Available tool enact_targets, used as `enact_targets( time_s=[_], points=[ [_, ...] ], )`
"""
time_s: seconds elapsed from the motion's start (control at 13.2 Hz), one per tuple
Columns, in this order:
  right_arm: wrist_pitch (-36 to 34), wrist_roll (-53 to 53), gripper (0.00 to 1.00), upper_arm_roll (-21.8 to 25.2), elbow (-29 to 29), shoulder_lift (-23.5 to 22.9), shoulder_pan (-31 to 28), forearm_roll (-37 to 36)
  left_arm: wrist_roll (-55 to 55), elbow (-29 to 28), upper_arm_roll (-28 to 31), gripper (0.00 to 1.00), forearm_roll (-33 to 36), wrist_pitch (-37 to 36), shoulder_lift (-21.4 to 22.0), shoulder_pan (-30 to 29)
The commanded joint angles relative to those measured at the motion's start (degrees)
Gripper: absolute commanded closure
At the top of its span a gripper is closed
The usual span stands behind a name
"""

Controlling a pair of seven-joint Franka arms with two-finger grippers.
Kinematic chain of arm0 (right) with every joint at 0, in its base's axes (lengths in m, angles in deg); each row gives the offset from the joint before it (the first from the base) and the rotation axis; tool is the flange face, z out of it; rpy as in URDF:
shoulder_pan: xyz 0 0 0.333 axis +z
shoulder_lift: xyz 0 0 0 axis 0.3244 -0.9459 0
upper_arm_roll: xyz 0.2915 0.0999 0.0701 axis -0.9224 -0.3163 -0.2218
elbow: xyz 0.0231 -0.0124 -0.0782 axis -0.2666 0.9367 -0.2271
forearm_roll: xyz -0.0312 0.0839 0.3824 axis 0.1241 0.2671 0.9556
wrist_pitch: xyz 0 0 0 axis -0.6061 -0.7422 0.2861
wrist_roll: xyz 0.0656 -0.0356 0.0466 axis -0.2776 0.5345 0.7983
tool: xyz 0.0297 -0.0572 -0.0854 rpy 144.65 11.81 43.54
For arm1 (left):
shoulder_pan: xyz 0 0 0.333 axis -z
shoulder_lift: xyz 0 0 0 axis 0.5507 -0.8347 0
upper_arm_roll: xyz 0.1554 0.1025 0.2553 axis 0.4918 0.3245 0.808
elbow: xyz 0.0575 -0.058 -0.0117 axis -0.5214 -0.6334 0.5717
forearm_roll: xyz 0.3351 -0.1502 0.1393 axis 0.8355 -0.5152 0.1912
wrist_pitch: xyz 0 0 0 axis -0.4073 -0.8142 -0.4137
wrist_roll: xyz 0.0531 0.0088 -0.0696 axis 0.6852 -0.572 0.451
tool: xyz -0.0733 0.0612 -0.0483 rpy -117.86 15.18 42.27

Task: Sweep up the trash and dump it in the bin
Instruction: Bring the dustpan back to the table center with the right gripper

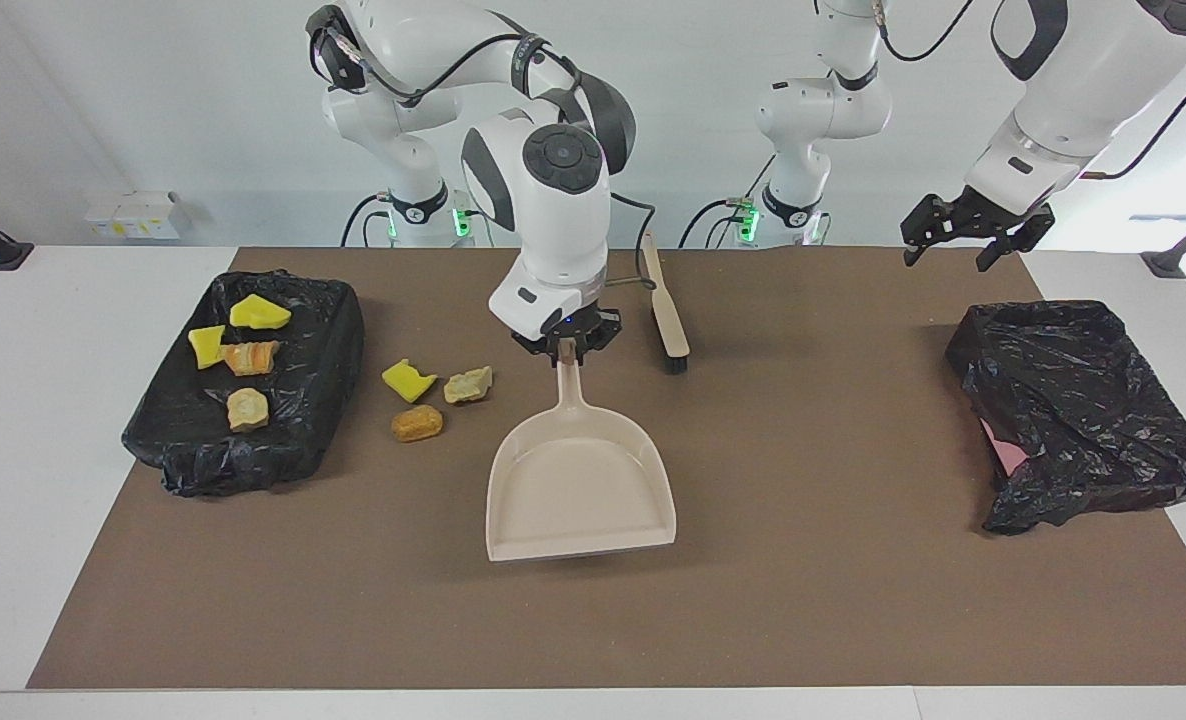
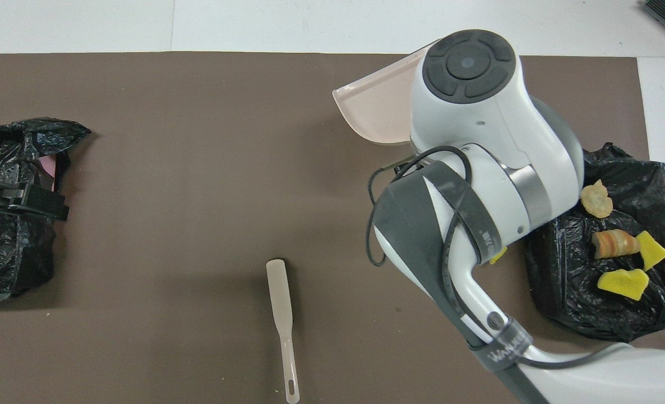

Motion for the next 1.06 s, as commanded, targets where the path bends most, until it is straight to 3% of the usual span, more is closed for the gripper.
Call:
enact_targets(
  time_s=[0.0, 0.23, 0.53, 0.99],
  points=[
    [3.5, -7.4, 1.00, 0.0, -1.9, -4.5, 4.4, 2.2, -0.5, -4.7, -0.3, 0.00, 0.1, 2.5, 2.8, -0.2],
    [7.8, -11.3, 1.00, 0.0, -1.7, -8.2, 7.5, 3.7, -0.2, -5.9, -0.3, 0.00, 0.1, 3.2, 3.2, 0.3],
    [11.7, -11.3, 0.98, 0.0, 2.0, -8.8, 9.3, 4.8, -0.4, -6.5, -0.8, 0.00, 0.1, 4.5, 2.9, 0.6],
    [12.3, -11.4, 0.56, 0.0, 3.1, -8.4, 9.7, 4.8, 0.2, -5.4, -0.8, 0.00, -0.1, 6.4, 0.7, 3.3]
  ],
)
